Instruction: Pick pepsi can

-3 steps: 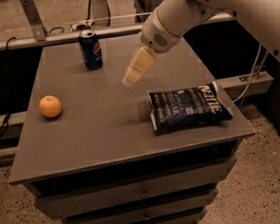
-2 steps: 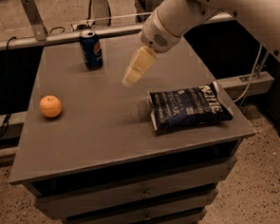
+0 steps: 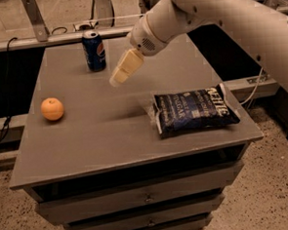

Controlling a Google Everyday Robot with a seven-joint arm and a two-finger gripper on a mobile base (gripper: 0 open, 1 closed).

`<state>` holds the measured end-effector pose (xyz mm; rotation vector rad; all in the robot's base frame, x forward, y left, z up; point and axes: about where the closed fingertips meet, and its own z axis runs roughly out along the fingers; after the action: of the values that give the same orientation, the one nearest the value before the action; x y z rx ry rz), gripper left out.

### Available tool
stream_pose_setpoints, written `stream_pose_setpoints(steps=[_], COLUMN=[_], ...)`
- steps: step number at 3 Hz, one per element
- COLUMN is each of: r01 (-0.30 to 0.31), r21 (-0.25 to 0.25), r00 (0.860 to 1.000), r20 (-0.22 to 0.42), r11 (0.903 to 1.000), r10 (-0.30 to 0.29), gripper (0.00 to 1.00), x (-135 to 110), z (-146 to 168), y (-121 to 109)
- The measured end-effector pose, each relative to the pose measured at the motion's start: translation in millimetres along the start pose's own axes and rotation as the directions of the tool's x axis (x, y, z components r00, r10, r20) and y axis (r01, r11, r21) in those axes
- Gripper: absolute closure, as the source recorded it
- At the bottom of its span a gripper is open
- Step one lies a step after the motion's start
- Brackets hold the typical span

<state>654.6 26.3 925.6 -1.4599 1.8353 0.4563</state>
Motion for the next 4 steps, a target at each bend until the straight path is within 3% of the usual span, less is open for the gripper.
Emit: stream_pose_setpoints(steps=[2, 3, 4], r01=[-0.009, -0.028, -0.064], r21=[0.059, 0.114, 0.131], r00=[0.988, 0.979, 0.965], r20=[0.156, 0.206, 0.260], r11=[0.9982, 0.9930, 0.9894], r10=[0.000, 0.004, 0.028], gripper=[0.00, 0.00, 0.00], x=[-34.5, -42.2, -52.7], z=[77.9, 102.9, 125.0], y=[-45.8, -70.5, -86.8])
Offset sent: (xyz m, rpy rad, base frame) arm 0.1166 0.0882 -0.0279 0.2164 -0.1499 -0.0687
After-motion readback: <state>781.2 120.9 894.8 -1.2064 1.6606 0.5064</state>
